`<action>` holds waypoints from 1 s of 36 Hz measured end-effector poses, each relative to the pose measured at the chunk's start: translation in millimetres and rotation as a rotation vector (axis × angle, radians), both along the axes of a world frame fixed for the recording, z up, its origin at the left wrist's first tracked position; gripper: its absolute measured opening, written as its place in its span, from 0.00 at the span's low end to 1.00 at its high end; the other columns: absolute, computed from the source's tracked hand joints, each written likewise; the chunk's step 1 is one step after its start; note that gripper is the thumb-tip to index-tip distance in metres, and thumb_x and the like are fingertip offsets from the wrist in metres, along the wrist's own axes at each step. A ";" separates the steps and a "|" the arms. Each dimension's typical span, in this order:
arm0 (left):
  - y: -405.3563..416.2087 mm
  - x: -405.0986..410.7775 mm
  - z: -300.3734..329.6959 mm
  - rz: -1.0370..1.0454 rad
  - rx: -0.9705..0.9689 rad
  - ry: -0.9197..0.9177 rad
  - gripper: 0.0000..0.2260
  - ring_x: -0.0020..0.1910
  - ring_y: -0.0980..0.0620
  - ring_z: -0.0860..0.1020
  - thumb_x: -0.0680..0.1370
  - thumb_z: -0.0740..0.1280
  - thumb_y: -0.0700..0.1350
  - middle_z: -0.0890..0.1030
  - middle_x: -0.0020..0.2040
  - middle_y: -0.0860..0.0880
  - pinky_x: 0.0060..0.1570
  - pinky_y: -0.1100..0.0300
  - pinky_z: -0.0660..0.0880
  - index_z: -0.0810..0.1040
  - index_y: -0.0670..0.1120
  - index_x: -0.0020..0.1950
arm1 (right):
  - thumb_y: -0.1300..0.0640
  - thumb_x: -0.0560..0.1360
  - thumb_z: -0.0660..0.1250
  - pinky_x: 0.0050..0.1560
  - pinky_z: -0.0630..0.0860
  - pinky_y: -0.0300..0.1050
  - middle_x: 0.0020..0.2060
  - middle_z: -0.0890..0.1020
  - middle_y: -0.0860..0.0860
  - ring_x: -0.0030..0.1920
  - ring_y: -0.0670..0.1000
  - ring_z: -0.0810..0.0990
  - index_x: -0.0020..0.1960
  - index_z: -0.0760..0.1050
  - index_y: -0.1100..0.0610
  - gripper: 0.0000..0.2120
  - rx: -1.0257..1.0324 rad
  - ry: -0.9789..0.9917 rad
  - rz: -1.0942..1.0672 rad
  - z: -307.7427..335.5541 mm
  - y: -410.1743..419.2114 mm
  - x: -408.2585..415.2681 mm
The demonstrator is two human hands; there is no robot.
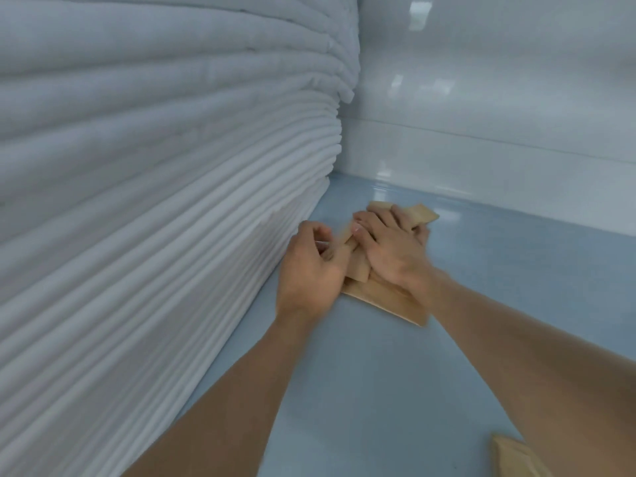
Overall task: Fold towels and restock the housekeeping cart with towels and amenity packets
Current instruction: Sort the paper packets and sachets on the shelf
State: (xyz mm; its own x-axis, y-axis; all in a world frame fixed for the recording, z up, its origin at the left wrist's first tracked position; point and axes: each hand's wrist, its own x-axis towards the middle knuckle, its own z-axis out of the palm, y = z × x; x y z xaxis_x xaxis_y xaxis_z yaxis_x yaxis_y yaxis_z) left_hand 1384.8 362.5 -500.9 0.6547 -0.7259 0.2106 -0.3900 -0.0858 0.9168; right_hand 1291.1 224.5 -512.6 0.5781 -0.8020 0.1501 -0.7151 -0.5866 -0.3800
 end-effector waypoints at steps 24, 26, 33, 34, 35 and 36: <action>78.3 -25.6 38.4 0.032 0.307 -0.657 0.13 0.50 0.42 0.80 0.82 0.58 0.36 0.82 0.51 0.42 0.42 0.55 0.68 0.76 0.43 0.64 | 0.51 0.83 0.49 0.37 0.70 0.49 0.47 0.84 0.55 0.53 0.58 0.81 0.56 0.79 0.58 0.21 -0.661 0.062 -0.101 76.9 92.3 -106.7; 82.7 -22.8 50.5 0.151 0.240 -0.417 0.13 0.49 0.41 0.81 0.82 0.58 0.35 0.83 0.49 0.40 0.45 0.52 0.72 0.76 0.42 0.65 | 0.56 0.81 0.54 0.32 0.65 0.47 0.38 0.83 0.57 0.47 0.61 0.80 0.49 0.82 0.60 0.18 -0.741 -0.156 -0.233 93.5 97.4 -118.7; 109.5 -60.1 70.8 0.169 -0.006 0.259 0.12 0.38 0.57 0.72 0.80 0.59 0.33 0.72 0.39 0.53 0.40 0.62 0.69 0.75 0.46 0.57 | 0.57 0.83 0.58 0.33 0.81 0.56 0.24 0.75 0.53 0.23 0.52 0.79 0.33 0.72 0.60 0.20 0.049 -1.272 -0.822 119.1 149.1 -136.3; 115.6 -69.3 70.6 0.118 -0.014 0.326 0.11 0.39 0.56 0.74 0.81 0.59 0.34 0.73 0.41 0.53 0.40 0.64 0.69 0.76 0.48 0.54 | 0.60 0.82 0.59 0.34 0.83 0.53 0.25 0.77 0.54 0.23 0.50 0.80 0.35 0.75 0.60 0.18 0.186 -1.383 -0.831 117.5 166.1 -134.1; 122.8 -77.6 69.8 0.069 -0.005 0.390 0.12 0.42 0.54 0.75 0.81 0.59 0.34 0.75 0.43 0.53 0.42 0.64 0.70 0.76 0.49 0.52 | 0.63 0.82 0.60 0.36 0.84 0.50 0.28 0.79 0.56 0.26 0.50 0.81 0.38 0.77 0.61 0.15 0.319 -1.466 -0.824 114.0 184.7 -131.4; 130.4 -85.8 68.2 0.028 0.017 0.430 0.14 0.46 0.52 0.77 0.80 0.59 0.33 0.77 0.47 0.53 0.44 0.64 0.73 0.77 0.51 0.51 | 0.65 0.81 0.61 0.38 0.84 0.48 0.30 0.81 0.58 0.29 0.51 0.83 0.43 0.78 0.65 0.10 0.451 -1.532 -0.808 109.7 205.2 -128.7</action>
